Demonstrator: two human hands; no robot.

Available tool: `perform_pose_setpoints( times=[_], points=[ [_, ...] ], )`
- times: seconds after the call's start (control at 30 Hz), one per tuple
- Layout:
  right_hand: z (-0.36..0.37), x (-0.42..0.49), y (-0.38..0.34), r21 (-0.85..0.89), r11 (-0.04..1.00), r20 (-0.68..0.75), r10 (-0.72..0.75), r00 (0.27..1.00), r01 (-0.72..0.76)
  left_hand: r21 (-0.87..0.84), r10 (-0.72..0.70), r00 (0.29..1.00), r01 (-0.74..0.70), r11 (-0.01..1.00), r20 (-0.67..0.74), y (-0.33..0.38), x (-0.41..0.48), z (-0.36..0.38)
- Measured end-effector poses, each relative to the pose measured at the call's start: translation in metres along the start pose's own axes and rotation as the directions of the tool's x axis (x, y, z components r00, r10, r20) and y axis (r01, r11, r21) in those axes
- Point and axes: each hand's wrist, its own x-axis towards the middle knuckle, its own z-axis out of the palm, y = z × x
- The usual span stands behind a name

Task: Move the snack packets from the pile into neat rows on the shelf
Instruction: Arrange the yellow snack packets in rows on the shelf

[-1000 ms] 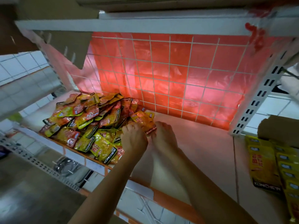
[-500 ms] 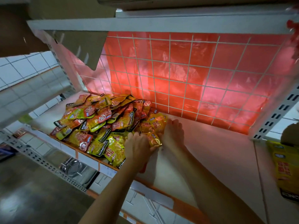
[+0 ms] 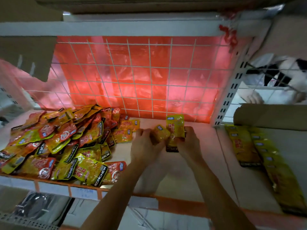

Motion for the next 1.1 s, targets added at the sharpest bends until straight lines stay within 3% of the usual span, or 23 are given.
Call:
perform_pose_setpoints(
  times=[0.07, 0.1, 0.13, 0.2, 0.23, 0.27, 0.4, 0.57, 0.73, 0.83, 1.1],
  points=[
    [-0.019, -0.005, 0.009, 0.045, 0.999, -0.06, 0.004, 0.998, -0.002, -0.195, -0.045, 0.996, 0.059, 0.979, 0.074, 0.019, 0.001, 0.006],
    [-0.027, -0.006, 0.014, 0.049, 0.999, -0.086, 0.007, 0.996, -0.003, -0.37, -0.084, 0.985, 0.135, 0.919, 0.15, 0.029, 0.001, 0.009],
    [-0.035, -0.008, 0.019, 0.051, 0.999, -0.109, 0.016, 0.994, -0.01, -0.568, -0.141, 0.957, 0.266, 0.779, 0.255, 0.039, 0.001, 0.013],
    [-0.049, -0.011, 0.03, 0.051, 0.998, -0.147, 0.041, 0.988, -0.034, -0.758, -0.18, 0.84, 0.54, 0.367, 0.511, 0.057, 0.001, 0.023],
    [-0.056, -0.013, 0.034, 0.053, 0.998, -0.167, 0.051, 0.985, -0.043, -0.757, -0.141, 0.783, 0.622, 0.2, 0.606, 0.062, 0.001, 0.029],
    [-0.061, -0.014, 0.039, 0.059, 0.997, -0.186, 0.054, 0.981, -0.044, -0.728, -0.1, 0.736, 0.677, 0.112, 0.669, 0.067, 0.001, 0.035],
    [-0.084, -0.019, 0.062, 0.096, 0.995, -0.243, 0.039, 0.969, -0.016, -0.656, 0.012, 0.656, 0.754, 0.02, 0.755, 0.083, -0.006, 0.055],
    [-0.116, -0.029, 0.074, 0.134, 0.99, -0.261, 0.086, 0.962, -0.052, -0.645, -0.004, 0.645, 0.764, 0.017, 0.764, 0.112, -0.023, 0.071],
    [-0.153, -0.032, 0.088, 0.157, 0.982, -0.246, 0.139, 0.959, -0.102, -0.618, -0.167, 0.685, 0.717, 0.323, 0.709, 0.139, -0.035, 0.092],
    [-0.173, -0.031, 0.099, 0.144, 0.983, -0.285, 0.149, 0.947, -0.111, -0.612, -0.226, 0.734, 0.666, 0.426, 0.641, 0.153, -0.039, 0.106],
    [-0.219, -0.027, 0.123, 0.129, 0.982, -0.305, 0.172, 0.937, -0.138, -0.525, -0.114, 0.812, 0.469, 0.71, 0.572, 0.178, -0.044, 0.145]
  ],
)
